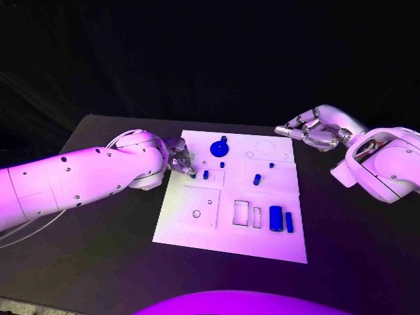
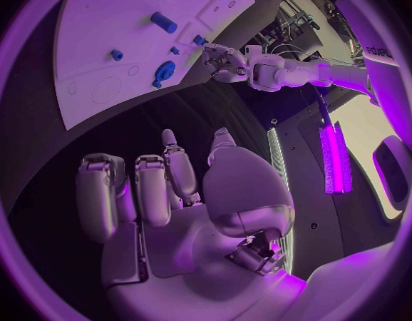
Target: Assemble the parts on the task board
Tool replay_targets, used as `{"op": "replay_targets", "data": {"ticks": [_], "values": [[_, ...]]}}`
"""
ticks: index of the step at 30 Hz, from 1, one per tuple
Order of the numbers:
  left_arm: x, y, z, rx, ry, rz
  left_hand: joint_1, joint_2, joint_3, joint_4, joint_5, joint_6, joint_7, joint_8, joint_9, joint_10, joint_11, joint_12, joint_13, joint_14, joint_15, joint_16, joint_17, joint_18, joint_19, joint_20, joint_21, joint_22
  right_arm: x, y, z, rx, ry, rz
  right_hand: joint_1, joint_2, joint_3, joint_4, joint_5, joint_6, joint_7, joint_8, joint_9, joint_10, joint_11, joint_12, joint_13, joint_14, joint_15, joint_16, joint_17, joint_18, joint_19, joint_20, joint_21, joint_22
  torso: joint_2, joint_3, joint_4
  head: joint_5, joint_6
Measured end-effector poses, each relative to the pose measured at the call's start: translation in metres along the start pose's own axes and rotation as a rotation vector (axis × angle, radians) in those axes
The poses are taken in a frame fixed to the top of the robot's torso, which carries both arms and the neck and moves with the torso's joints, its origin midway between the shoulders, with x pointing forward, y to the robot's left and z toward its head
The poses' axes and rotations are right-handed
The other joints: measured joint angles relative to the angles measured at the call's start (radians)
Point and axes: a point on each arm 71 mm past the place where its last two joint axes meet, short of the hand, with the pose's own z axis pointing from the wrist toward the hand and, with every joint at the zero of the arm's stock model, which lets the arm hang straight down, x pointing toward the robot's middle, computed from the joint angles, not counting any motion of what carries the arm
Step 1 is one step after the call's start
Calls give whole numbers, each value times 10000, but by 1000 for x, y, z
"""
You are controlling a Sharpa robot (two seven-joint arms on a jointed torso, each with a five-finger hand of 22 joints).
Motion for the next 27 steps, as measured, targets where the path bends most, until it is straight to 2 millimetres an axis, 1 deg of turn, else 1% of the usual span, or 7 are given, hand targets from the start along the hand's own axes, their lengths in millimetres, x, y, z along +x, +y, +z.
{"op": "replay_targets", "data": {"ticks": [7,10,12,15,18,24,27], "values": [[0,0,0,-39,1,-48,-24,53,-87,-84,0,1,0,-4,8,28,-26,74,70,28,-38,0,0,-1,36,-36,0,8,0,0,0,2,-8,-4,0,0,0,0,-1,0,0,0,-1,0,0,0,0,0,0,0,0,0,0,0,0,-1,2,0,1,-2,-7],[0,0,0,-55,-1,-60,-35,88,-371,62,1,10,-8,-5,41,37,-34,74,119,-1,-72,0,-1,0,0,-72,0,8,0,0,0,1,-9,-4,2,2,0,0,-2,0,0,0,-2,0,0,0,-1,0,0,0,-1,-1,0,0,0,-1,2,0,0,-2,-8],[0,0,0,-69,-7,-64,-78,154,-640,223,2,123,-121,-56,54,115,-112,141,152,-6,-80,0,-1,-1,0,-72,0,7,0,0,0,-2,-8,-4,40,40,1,0,-2,0,0,0,-2,0,0,0,-1,0,0,0,-1,-1,0,0,0,-2,2,-1,1,3,-16],[0,0,0,-93,-22,-73,-22,209,-1045,429,3,205,-188,-80,52,161,-157,150,219,-20,-94,0,-1,0,0,-72,0,7,0,0,0,-3,-9,-5,40,40,1,0,-2,0,0,0,-3,0,0,0,-2,0,0,0,-2,0,0,0,0,-2,2,0,1,-2,-18],[0,1,0,-114,-33,-82,-7,245,-1207,537,3,258,-141,-86,41,168,-164,154,241,-20,-94,0,-2,-1,0,-72,0,7,0,0,0,-6,-9,-5,40,40,1,0,-2,0,0,0,-3,0,0,0,-2,0,0,0,-2,-1,0,0,0,-3,2,-3,1,-10,-19],[0,1,0,-166,-67,-112,-36,275,-1496,690,2,403,-285,-139,33,201,-196,192,268,-20,-94,0,-2,-1,0,-72,0,6,0,0,1,-9,-9,-5,40,40,1,0,-3,0,0,0,-3,0,0,0,-2,-1,1,0,-2,0,0,0,0,-3,3,-3,1,-11,-19],[0,1,0,-188,-76,-120,-36,275,-1604,743,2,439,-320,-139,33,175,-172,192,278,-20,-93,0,-2,-1,0,-72,0,6,0,0,1,-11,-9,-5,40,40,1,0,-3,0,0,0,-4,0,0,0,-2,-1,1,0,-3,0,0,0,0,-3,3,-4,1,-12,-20]]}}
